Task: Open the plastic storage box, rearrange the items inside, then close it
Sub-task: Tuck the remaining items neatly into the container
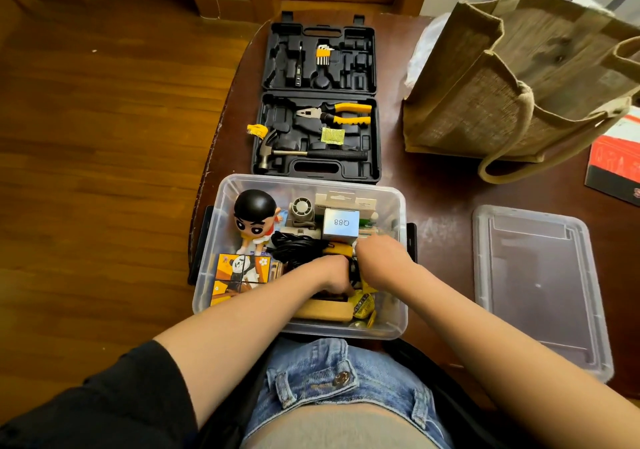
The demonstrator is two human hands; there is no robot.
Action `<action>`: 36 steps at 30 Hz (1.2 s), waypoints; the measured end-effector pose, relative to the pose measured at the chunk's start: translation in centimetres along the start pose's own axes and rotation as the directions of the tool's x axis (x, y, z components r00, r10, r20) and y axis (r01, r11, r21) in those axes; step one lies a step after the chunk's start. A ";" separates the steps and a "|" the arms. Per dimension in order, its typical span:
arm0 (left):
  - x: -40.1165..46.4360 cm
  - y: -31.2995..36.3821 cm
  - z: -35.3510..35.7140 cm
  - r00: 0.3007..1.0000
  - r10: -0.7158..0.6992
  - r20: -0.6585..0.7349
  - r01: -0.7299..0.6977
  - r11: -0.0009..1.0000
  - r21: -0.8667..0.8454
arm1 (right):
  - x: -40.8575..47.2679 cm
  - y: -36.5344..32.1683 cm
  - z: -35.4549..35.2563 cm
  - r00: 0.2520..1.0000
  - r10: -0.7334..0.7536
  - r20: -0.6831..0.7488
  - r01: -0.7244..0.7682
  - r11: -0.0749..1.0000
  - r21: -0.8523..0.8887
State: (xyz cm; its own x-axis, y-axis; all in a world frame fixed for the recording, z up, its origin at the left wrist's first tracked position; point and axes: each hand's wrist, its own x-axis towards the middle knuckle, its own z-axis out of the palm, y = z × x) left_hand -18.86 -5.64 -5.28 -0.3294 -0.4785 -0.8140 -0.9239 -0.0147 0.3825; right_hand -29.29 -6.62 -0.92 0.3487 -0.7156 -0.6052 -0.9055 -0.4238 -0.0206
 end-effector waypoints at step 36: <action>1.8 0.3 2.6 0.982 -0.189 0.024 0.190 0.981 -0.043 | -0.2 -0.4 1.1 0.961 -0.180 0.211 0.211 0.968 -0.137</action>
State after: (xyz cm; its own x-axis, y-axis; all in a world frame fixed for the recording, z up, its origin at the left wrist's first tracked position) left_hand -20.25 -4.17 -7.77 -0.1535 -0.4463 -0.8816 -0.9602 -0.1433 0.2397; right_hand -29.27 -5.63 -1.68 0.4466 -0.4943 -0.7458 -0.7699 -0.6369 -0.0388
